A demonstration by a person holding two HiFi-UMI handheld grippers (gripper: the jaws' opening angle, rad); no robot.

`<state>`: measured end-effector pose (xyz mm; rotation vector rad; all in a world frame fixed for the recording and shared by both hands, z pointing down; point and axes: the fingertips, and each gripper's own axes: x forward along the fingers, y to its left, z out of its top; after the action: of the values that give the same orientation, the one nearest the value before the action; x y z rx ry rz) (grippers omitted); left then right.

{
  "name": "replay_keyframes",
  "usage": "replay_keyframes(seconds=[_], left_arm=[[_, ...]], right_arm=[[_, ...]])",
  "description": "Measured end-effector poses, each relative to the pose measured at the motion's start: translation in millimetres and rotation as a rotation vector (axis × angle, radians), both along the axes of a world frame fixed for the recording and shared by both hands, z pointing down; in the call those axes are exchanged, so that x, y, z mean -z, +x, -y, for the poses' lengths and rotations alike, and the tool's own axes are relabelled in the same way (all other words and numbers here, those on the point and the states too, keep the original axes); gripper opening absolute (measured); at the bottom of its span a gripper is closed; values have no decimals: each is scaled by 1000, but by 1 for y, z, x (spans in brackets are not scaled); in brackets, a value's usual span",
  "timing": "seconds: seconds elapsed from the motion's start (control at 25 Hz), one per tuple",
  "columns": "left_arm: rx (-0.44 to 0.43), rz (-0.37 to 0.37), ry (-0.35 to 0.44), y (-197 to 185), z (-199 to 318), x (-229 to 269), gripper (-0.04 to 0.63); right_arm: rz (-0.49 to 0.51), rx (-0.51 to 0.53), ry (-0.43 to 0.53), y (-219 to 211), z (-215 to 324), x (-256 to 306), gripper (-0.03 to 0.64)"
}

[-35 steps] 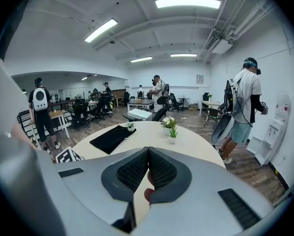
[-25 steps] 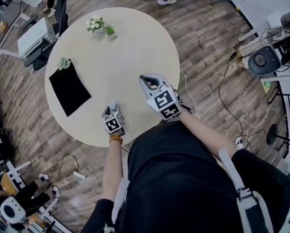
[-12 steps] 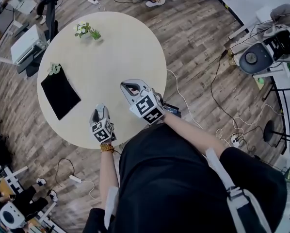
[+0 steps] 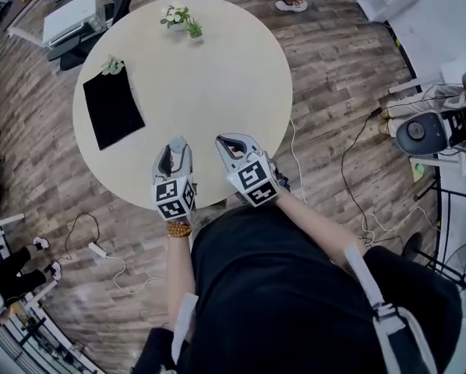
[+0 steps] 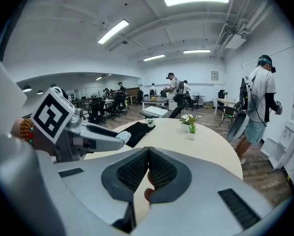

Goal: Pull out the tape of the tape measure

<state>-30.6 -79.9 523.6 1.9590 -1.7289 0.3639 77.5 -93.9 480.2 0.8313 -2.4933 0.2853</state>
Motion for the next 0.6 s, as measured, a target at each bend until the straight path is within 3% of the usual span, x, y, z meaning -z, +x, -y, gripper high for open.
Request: replay_keyframes(seconds=[0.12, 0.28, 0.6], left_arm=[[-69, 41, 37, -7, -7, 22, 221], [-163, 89, 59, -33, -18, 27, 221], [-325, 153, -34, -75, -49, -3, 221]], right_arm=[[-33, 20, -18, -25, -12, -6, 0], [-81, 102, 55, -74, -23, 5, 0], [-82, 82, 34, -139, -46, -5, 0]])
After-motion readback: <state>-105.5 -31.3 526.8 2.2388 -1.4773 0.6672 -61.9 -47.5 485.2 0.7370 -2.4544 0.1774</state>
